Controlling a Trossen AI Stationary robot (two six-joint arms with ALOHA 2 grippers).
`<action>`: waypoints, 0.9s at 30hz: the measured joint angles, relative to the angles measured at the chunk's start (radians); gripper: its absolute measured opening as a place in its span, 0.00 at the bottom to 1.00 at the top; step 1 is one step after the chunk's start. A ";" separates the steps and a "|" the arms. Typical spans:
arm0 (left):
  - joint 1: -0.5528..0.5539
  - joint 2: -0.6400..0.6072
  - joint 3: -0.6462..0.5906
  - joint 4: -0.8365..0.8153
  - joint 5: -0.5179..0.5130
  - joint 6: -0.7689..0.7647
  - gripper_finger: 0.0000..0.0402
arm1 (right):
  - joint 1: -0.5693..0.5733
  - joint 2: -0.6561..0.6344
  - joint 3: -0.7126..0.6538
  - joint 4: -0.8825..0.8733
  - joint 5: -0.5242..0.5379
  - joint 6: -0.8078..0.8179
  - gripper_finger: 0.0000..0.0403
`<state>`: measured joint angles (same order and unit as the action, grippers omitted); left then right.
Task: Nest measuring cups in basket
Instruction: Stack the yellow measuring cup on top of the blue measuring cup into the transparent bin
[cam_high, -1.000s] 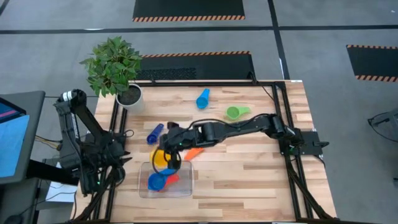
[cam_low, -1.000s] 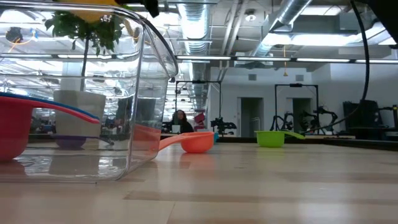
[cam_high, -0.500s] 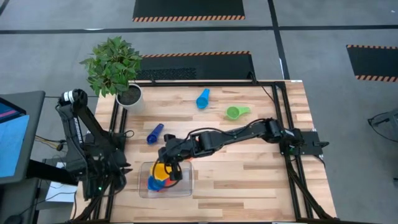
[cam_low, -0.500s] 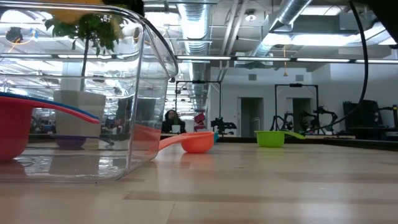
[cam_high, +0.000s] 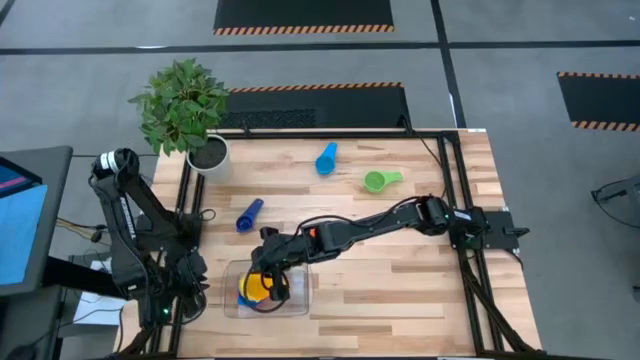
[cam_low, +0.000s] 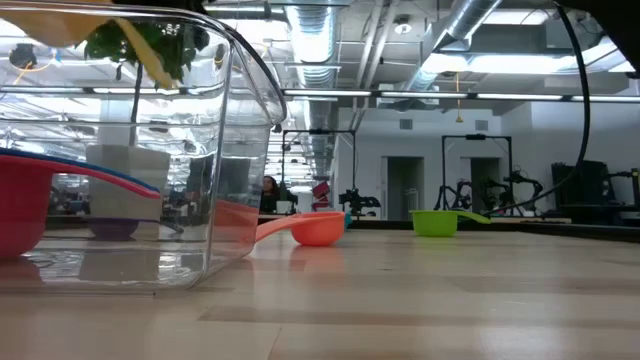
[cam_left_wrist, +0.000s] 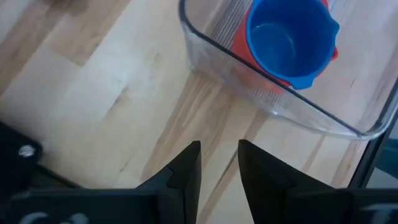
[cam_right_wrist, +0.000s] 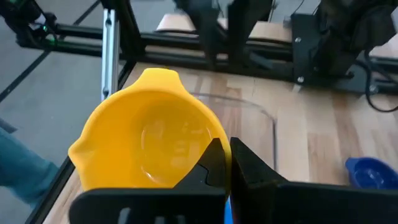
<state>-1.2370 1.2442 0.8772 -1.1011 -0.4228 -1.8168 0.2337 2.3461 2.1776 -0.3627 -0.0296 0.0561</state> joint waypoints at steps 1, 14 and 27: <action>0.002 0.012 0.000 0.013 -0.003 0.000 0.23 | -0.001 0.000 0.000 0.008 0.000 0.000 0.02; 0.002 0.078 0.000 0.062 0.006 -0.011 0.23 | 0.004 0.000 0.000 0.027 0.001 -0.001 0.02; 0.061 0.078 0.000 0.063 -0.008 0.080 0.23 | 0.009 0.000 0.000 0.051 0.006 0.016 0.02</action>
<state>-1.1762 1.3220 0.8772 -1.0378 -0.4307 -1.7364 0.2426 2.3459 2.1775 -0.3121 -0.0238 0.0722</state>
